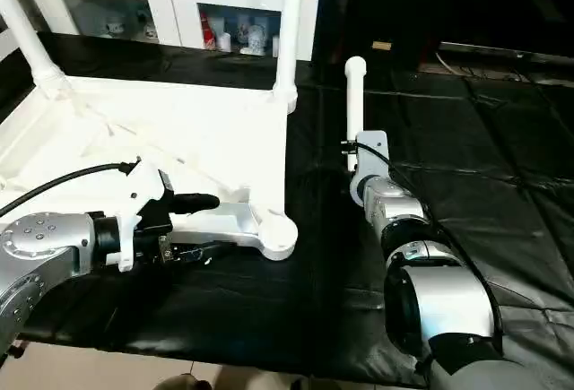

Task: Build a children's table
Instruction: Pick table leg

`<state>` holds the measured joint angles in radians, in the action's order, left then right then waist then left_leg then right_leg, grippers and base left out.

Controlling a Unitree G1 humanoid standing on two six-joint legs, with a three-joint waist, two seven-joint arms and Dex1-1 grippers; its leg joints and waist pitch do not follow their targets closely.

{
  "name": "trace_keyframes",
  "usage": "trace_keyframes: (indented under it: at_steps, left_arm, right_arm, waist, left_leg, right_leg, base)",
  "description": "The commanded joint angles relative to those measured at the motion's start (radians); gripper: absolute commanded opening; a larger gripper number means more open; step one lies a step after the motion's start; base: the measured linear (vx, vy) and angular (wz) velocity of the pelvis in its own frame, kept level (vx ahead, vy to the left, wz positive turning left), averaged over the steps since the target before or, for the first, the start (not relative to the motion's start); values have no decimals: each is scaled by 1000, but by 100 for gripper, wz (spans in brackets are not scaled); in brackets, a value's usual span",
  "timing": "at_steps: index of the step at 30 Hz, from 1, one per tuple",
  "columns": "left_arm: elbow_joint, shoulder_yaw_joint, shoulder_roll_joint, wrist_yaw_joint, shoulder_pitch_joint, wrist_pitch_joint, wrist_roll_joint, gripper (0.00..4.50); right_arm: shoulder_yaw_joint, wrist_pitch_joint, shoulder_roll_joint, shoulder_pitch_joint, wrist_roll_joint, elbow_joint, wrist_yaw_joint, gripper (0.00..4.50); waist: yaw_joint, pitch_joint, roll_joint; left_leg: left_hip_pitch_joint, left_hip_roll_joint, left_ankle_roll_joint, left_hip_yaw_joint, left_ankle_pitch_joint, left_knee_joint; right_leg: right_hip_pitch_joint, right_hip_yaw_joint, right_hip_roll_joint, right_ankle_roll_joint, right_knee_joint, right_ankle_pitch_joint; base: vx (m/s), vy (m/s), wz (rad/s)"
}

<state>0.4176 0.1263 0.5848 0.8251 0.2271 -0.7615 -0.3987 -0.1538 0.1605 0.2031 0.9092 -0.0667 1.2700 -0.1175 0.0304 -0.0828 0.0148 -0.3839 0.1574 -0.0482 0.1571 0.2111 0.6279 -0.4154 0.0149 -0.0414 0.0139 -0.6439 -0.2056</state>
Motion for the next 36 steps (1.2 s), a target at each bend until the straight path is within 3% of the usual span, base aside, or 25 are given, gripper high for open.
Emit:
trace_keyframes:
  at_steps: [1, 12, 17, 27, 29, 32, 33, 34, 36]
  left_arm:
    - [11, 3, 13, -1, 7, -6, -5, 450]
    - [-21, 23, 1, -1, 38, 14, 6, 450]
    - [-57, 36, -15, -2, 60, 39, 21, 450]
    - [-119, 67, -39, -52, 98, 87, 87, 450]
    - [-149, 83, -63, -79, 121, 148, 126, 450]
    - [-149, 83, -63, -79, 121, 148, 126, 450]
    - [-191, 100, -91, -106, 151, 229, 170, 450]
    - [-211, 108, -104, -119, 166, 265, 190, 450]
    - [-211, 108, -104, -119, 166, 265, 190, 450]
  right_arm:
    - [-5, 2, -2, 14, 7, 26, 0, 230]
    - [-8, -6, 5, 18, 12, 36, 6, 140]
    - [-26, -5, 10, 17, -4, 38, 11, 131]
    - [-76, -31, 31, 5, -49, 9, 33, 131]
    - [-106, -42, 49, -4, -79, -33, 34, 131]
    - [-106, -42, 49, -4, -79, -33, 34, 130]
    - [-124, -41, 65, -50, -107, -161, -4, 130]
    - [-130, -39, 70, -89, -124, -260, -41, 130]
    - [-130, -39, 70, -89, -124, -260, -41, 130]
  waist:
    - [-3, 53, -6]
    - [-1, 63, -8]
    - [2, 80, -15]
    - [7, 85, -11]
    - [8, 85, -14]
    - [10, 90, -12]
    - [11, 88, -28]
    - [11, 88, -17]
    - [14, 93, -13]
  left_leg:
    - [13, 54, -1, -5, 166, -84]
    - [11, 53, 0, -3, 134, -81]
    - [12, 53, 1, -2, 99, -73]
    - [11, 52, 21, 0, 62, -68]
    - [11, 52, 20, -1, 64, -68]
    - [8, 50, 30, -1, 30, -64]
    - [9, 48, 32, -3, 35, -62]
    - [9, 50, 38, 0, 45, -61]
    - [8, 51, 50, -4, 15, -62]
  right_leg:
    - [49, -41, -78, 254, 75, -138]
    - [53, -41, -79, 267, 70, -83]
    - [59, -40, -79, 279, 63, -30]
    - [63, -38, -77, 288, 57, 26]
    - [65, -38, -78, 286, 59, 25]
    - [69, -37, -78, 293, 52, 75]
    - [67, -36, -77, 296, 52, 70]
    - [71, -39, -75, 283, 58, 73]
    - [75, -37, -77, 284, 52, 102]
  base:
    - [0, 0, 0]
    - [0, 0, 0]
    - [0, 0, 0]
    - [0, 0, 0]
    - [0, 0, 0]
    - [0, 0, 0]
    - [0, 0, 0]
    - [0, 0, 0]
    - [0, 0, 0]
